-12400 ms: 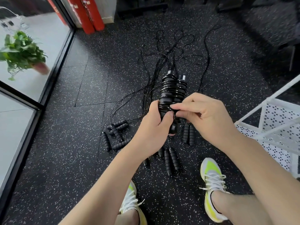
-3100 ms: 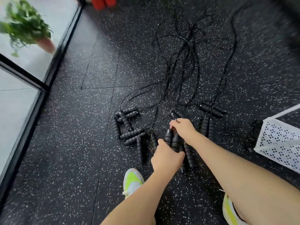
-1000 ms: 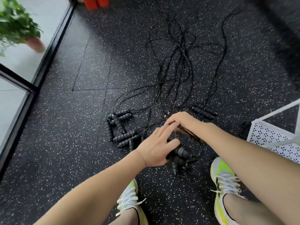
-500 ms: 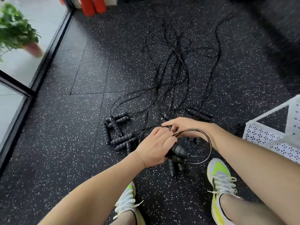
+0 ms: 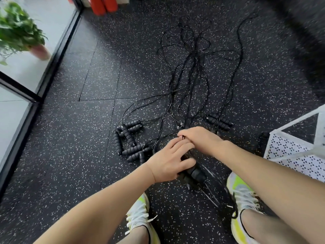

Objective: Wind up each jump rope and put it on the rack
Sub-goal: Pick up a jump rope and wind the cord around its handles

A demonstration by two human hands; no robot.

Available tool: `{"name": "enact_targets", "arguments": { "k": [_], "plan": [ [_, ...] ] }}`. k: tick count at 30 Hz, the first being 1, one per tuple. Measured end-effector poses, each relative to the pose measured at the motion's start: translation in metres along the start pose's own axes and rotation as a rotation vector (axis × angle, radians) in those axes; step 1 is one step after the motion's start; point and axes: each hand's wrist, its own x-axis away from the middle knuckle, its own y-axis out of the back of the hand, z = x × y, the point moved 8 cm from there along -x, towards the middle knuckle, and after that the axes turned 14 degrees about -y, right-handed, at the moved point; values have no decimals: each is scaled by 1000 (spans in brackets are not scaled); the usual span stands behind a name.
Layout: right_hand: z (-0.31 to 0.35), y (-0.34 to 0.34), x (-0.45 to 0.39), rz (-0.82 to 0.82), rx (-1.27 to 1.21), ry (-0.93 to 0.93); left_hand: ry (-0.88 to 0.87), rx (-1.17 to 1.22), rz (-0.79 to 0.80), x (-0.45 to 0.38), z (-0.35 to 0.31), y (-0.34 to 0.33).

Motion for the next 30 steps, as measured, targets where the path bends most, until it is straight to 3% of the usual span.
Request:
{"name": "enact_targets", "arguments": {
  "k": [5, 16, 18, 22, 24, 26, 30],
  "plan": [
    [29, 4, 17, -18, 109, 141, -42, -94, -28, 2, -3, 13],
    [-42, -4, 5, -103, 415, -169, -162, -41, -148, -12, -38, 17],
    [-33, -4, 9, -125, 418, -99, -153, -37, -141, -15, -33, 14],
    [10, -2, 28, -255, 359, 294, -127, -81, -107, -11, -17, 7],
    [17, -1, 36, -311, 329, 396, -132, -83, -94, -8, -14, 6],
    [9, -4, 34, -272, 342, 341, -134, -38, -87, -7, -16, 8],
    [-28, -15, 18, -128, 357, -12, -150, 32, -134, -15, -31, 19]
  ]
}}
